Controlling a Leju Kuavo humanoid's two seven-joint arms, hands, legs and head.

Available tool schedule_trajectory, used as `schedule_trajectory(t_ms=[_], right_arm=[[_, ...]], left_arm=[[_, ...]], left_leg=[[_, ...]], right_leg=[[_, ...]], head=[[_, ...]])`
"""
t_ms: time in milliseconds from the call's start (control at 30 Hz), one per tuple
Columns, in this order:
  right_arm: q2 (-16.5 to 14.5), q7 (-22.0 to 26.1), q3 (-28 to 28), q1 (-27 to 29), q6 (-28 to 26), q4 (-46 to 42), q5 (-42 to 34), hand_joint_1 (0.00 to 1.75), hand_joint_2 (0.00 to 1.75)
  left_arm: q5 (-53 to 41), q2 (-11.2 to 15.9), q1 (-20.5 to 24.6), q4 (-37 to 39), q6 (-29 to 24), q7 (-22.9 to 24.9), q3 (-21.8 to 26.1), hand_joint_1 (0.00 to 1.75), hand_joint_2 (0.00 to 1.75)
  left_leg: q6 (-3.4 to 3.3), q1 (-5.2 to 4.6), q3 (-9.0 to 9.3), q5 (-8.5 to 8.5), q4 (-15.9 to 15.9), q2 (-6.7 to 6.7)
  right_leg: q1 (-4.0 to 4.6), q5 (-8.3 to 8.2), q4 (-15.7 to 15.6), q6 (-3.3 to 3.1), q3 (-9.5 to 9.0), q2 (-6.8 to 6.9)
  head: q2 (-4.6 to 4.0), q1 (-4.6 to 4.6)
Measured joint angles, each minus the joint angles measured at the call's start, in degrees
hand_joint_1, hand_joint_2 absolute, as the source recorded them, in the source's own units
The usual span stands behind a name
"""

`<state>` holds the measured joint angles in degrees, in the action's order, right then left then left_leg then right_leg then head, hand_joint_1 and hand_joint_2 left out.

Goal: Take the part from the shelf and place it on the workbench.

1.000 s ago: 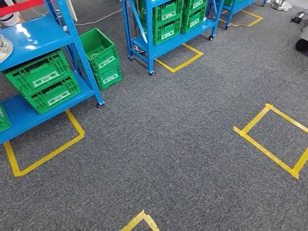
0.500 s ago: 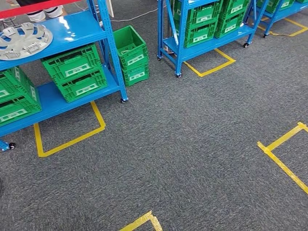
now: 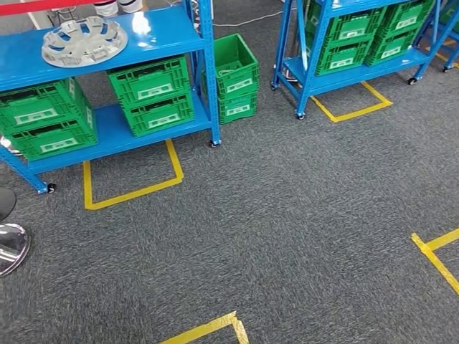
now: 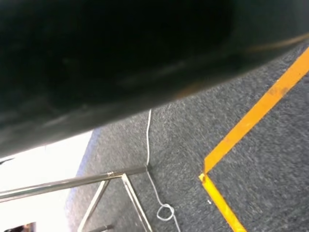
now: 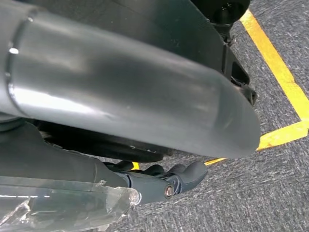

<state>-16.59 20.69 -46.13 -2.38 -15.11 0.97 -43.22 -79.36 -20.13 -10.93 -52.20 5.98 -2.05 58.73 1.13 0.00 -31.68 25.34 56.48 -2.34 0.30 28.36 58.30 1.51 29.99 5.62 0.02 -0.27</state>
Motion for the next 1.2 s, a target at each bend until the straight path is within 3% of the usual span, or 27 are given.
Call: schedule_trajectory(t_ms=[67, 133, 200, 233, 267, 300, 367, 433, 500, 533, 600, 667, 733, 767, 833, 900, 967, 1033, 1100, 1167, 1200], right_arm=[[0.01, 0.03, -0.04, 0.00, -0.06, 0.00, -0.04, 0.00, 0.00], [0.02, 0.09, -0.17, -0.05, -0.05, -0.01, 0.06, 0.00, 0.00], [0.03, 0.10, -0.27, -0.08, -0.03, -0.01, 0.16, 0.00, 0.00], [0.03, 0.10, -0.29, -0.08, -0.02, -0.01, 0.18, 0.00, 0.00], [0.03, 0.09, -0.29, -0.09, -0.02, -0.01, 0.17, 0.00, 0.00], [0.04, 0.08, -0.29, -0.10, -0.02, -0.01, 0.17, 0.00, 0.00], [0.03, 0.08, -0.30, -0.15, 0.01, 0.00, 0.19, 0.00, 0.00], [0.02, 0.08, -0.31, -0.23, 0.04, 0.00, 0.19, 0.00, 0.00], [0.02, 0.07, -0.31, -0.29, 0.08, -0.01, 0.17, 0.00, 0.00], [0.01, 0.08, -0.31, -0.29, 0.09, -0.01, 0.17, 0.00, 0.00], [-0.01, 0.09, -0.31, -0.25, 0.09, -0.01, 0.17, 0.00, 0.00], [-0.01, 0.09, -0.31, -0.15, 0.09, -0.01, 0.14, 0.00, 0.00], [0.00, 0.07, -0.31, -0.08, 0.08, 0.00, 0.12, 0.00, 0.00], [0.00, 0.05, -0.31, -0.08, 0.07, -0.01, 0.12, 0.00, 0.00], [0.00, 0.05, -0.32, -0.07, 0.05, -0.01, 0.11, 0.00, 0.00], [0.00, 0.05, -0.32, -0.02, 0.05, -0.01, 0.10, 0.00, 0.00], [0.00, 0.03, -0.33, 0.01, 0.02, -0.01, 0.04, 0.00, 0.00], [0.01, 0.03, -0.33, 0.02, -0.04, 0.00, -0.06, 0.00, 0.00], [0.04, 0.38, -0.33, 0.02, 0.06, 0.01, -0.09, 0.00, 0.00], [0.07, 1.01, -0.33, -0.02, 0.38, 0.02, 0.05, 0.00, 0.00], [0.08, 1.21, -0.33, -0.03, 0.53, 0.02, 0.12, 0.00, 0.00]], left_arm=[[-0.01, -0.07, -0.10, 0.02, 0.00, 0.00, 0.08, 0.00, 0.00], [-0.02, -0.10, 0.00, 0.04, 0.00, 0.00, 0.09, 0.00, 0.00], [-0.02, -0.10, 0.11, 0.05, 0.01, 0.00, 0.09, 0.00, 0.00], [-0.02, -0.09, 0.12, 0.06, 0.01, 0.00, 0.10, 0.00, 0.00], [-0.02, -0.09, 0.12, 0.08, 0.01, 0.00, 0.10, 0.00, 0.00], [-0.02, -0.09, 0.12, 0.10, 0.01, 0.00, 0.10, 0.00, 0.00], [-0.02, -0.08, 0.15, 0.13, 0.01, 0.00, 0.10, 0.00, 0.00], [-0.02, -0.04, 0.16, 0.14, 0.01, 0.00, 0.10, 0.00, 0.00], [-0.02, -0.02, 0.04, 0.16, 0.02, 0.00, 0.19, 0.00, 0.00], [-0.03, -0.02, -0.03, 0.19, 0.02, 0.00, 0.28, 0.00, 0.00], [-0.15, -0.01, 0.01, 0.22, 0.03, 0.00, 0.47, 0.00, 0.00], [-0.31, 0.01, 0.16, 0.26, 0.04, -0.01, 0.51, 0.00, 0.00], [-0.36, 0.02, 0.20, 0.34, 0.05, -0.02, 0.53, 0.00, 0.00], [-0.36, 0.02, 0.17, 0.38, 0.05, -0.02, 0.56, 0.00, 0.00], [-0.37, 0.03, 0.14, 0.42, 0.05, -0.02, 0.62, 0.00, 0.00], [-0.37, 0.04, 0.28, 0.42, 0.05, -0.02, 0.64, 0.00, 0.00], [-0.37, 0.03, 0.45, 0.43, 0.05, -0.03, 0.66, 0.00, 0.00], [-0.43, -0.03, 0.40, 0.45, 0.05, -0.04, 0.78, 0.00, 0.00], [-0.51, -0.09, 0.35, 0.46, 0.03, -0.10, 0.91, 0.00, 0.00], [-0.40, -0.11, 0.42, 0.48, -0.26, -0.40, 0.93, 0.00, 0.00], [-0.17, -0.10, 0.46, 0.50, -0.51, -0.61, 0.95, 0.00, 0.00]], left_leg=[[-0.66, 0.29, 0.10, -0.26, -0.25, 0.98], [-1.17, 0.54, 0.10, -0.44, -0.39, 1.96], [-1.37, 0.52, 0.03, -0.47, -0.37, 3.15], [-1.39, 0.51, 0.04, -0.47, -0.35, 3.83], [-1.38, 0.52, 0.09, -0.49, -0.34, 4.58], [-1.30, 0.56, 0.18, -0.50, -0.32, 5.35], [-0.89, 0.56, 0.24, -0.46, -0.17, 6.80], [-0.24, 0.51, -0.03, -0.53, -0.03, 7.91], [0.46, 0.67, -0.43, -0.86, -0.17, 8.86], [0.77, 0.73, -0.61, -0.81, -0.06, 8.53], [1.27, 0.63, -1.90, 0.93, 2.58, 6.19], [1.57, 0.54, -5.32, 4.72, 9.77, 3.69], [1.65, 0.57, -8.38, 6.92, 16.11, 3.14], [1.59, 0.56, -8.48, 6.32, 16.36, 3.07], [1.25, 0.46, -5.52, 2.70, 10.69, 2.12], [0.74, 0.12, -1.72, -0.05, 3.29, -0.31], [0.20, -0.17, -0.46, -0.28, 0.50, -1.25], [-0.44, -0.07, -0.47, -0.32, 0.20, -0.04], [-1.12, 0.24, -0.35, -0.58, -0.06, 0.89], [-1.61, 0.42, -0.33, -0.67, -0.12, 1.57], [-1.73, 0.41, -0.34, -0.65, -0.11, 1.94]], right_leg=[[-0.16, 1.04, 1.20, 0.67, 0.25, -1.54], [-0.31, 4.34, 7.07, 1.18, 2.88, -4.27], [-0.35, 7.50, 14.74, 1.33, 6.54, -5.25], [-0.35, 7.63, 16.47, 1.34, 7.53, -5.35], [-0.37, 6.56, 15.89, 1.31, 7.43, -5.43], [-0.43, 4.53, 13.01, 1.26, 6.21, -5.73], [-0.79, 0.74, 4.84, 1.22, 2.51, -7.84], [-1.02, -0.28, 0.54, 0.99, 0.65, -9.66], [-0.91, -0.23, 0.25, 0.31, 0.42, -9.18], [-0.89, -0.38, 0.21, -0.07, 0.29, -8.59], [-0.95, -0.63, 0.04, -0.77, 0.17, -7.28], [-0.79, -0.57, 0.01, -1.16, 0.21, -5.76], [-0.65, -0.44, 0.02, -1.36, 0.22, -4.17], [-0.61, -0.37, 0.02, -1.39, 0.17, -3.45], [-0.57, -0.18, 0.02, -1.29, -0.09, -2.22], [-0.25, 0.22, 0.10, -0.85, -0.21, -1.23], [0.09, 0.63, 0.01, -0.29, -0.26, -0.33], [0.09, 0.93, -0.17, 0.25, -0.83, 0.37], [-0.02, 2.64, 2.06, 0.87, -0.29, -1.52], [-0.13, 6.34, 8.82, 1.33, 2.92, -4.39], [-0.17, 7.98, 12.69, 1.44, 4.89, -5.02]], head=[[0.00, 0.25], [0.00, 0.65], [0.00, 0.80], [0.00, 0.83], [0.00, 0.83], [0.00, 0.84], [0.00, 0.87], [0.00, 0.84], [0.00, 0.80], [0.00, 0.81], [0.00, 0.43], [0.00, 0.05], [0.00, 0.05], [0.00, 0.04], [0.00, 0.03], [0.00, -0.01], [0.00, 0.05], [0.00, 0.12], [0.00, 0.36], [0.00, 0.68], [0.00, 0.72]])
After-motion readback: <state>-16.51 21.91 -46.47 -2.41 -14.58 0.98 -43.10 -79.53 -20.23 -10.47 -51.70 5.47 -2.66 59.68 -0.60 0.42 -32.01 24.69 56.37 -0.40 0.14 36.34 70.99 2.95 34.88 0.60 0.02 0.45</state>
